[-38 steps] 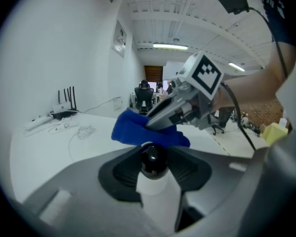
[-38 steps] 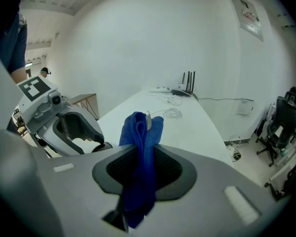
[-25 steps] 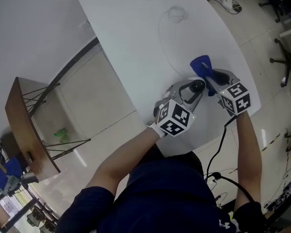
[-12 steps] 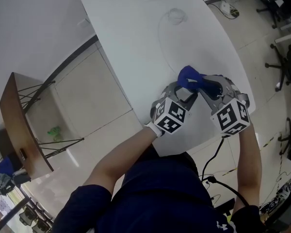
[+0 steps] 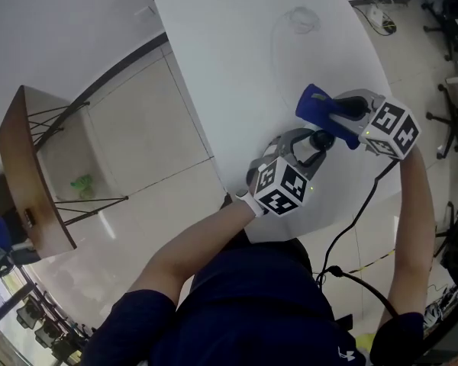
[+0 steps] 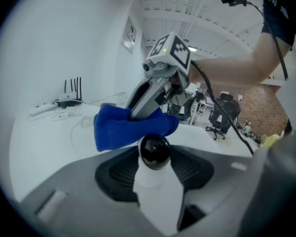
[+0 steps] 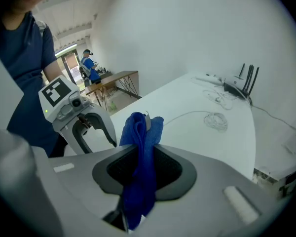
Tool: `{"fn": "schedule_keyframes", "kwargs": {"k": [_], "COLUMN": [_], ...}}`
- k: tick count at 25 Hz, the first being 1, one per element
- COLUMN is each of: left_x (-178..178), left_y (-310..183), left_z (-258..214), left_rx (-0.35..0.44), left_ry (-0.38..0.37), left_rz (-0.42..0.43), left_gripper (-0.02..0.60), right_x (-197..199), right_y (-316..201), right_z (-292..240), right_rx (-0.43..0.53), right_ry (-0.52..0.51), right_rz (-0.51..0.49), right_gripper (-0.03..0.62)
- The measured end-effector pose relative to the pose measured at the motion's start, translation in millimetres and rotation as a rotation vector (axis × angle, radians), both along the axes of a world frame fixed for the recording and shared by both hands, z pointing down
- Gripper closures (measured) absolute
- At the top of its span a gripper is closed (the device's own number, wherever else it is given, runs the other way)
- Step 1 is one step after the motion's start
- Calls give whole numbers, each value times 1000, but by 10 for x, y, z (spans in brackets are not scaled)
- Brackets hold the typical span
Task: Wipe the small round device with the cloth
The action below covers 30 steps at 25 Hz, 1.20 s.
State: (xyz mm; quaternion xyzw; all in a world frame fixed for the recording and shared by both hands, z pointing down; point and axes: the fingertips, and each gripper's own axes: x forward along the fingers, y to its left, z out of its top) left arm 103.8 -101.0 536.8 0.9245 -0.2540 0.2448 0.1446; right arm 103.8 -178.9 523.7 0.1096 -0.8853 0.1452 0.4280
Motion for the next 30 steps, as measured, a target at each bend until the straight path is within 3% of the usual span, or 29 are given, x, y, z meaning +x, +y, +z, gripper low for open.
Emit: {"fn": "schedule_keyframes", "kwargs": {"k": [7, 12, 17, 19, 24, 30], "left_x": [-60, -110, -238, -199, -7, -30], "left_y": [8, 10, -95, -149, -109, -142], "left_z": [8, 93, -45, -88, 7, 2], "left_rx": [-6, -32, 6, 26, 71, 64], "left_ry": [-2, -23, -6, -12, -119, -131], "left_rz": [-2, 0, 2, 46, 258, 241], "left_gripper": [380, 372, 374, 374, 365, 367], "right_x": [46, 137, 384, 468, 603, 478], "right_y": [27, 37, 182, 285, 610, 1162], "right_z": [693, 683, 616, 648, 674, 768], "right_rx": [-66, -103, -63, -73, -138, -254], "right_ry": [85, -59, -71, -78, -113, -141], "right_rz": [57, 324, 533, 616, 851, 987], "right_gripper": [493, 494, 494, 494, 494, 496]}}
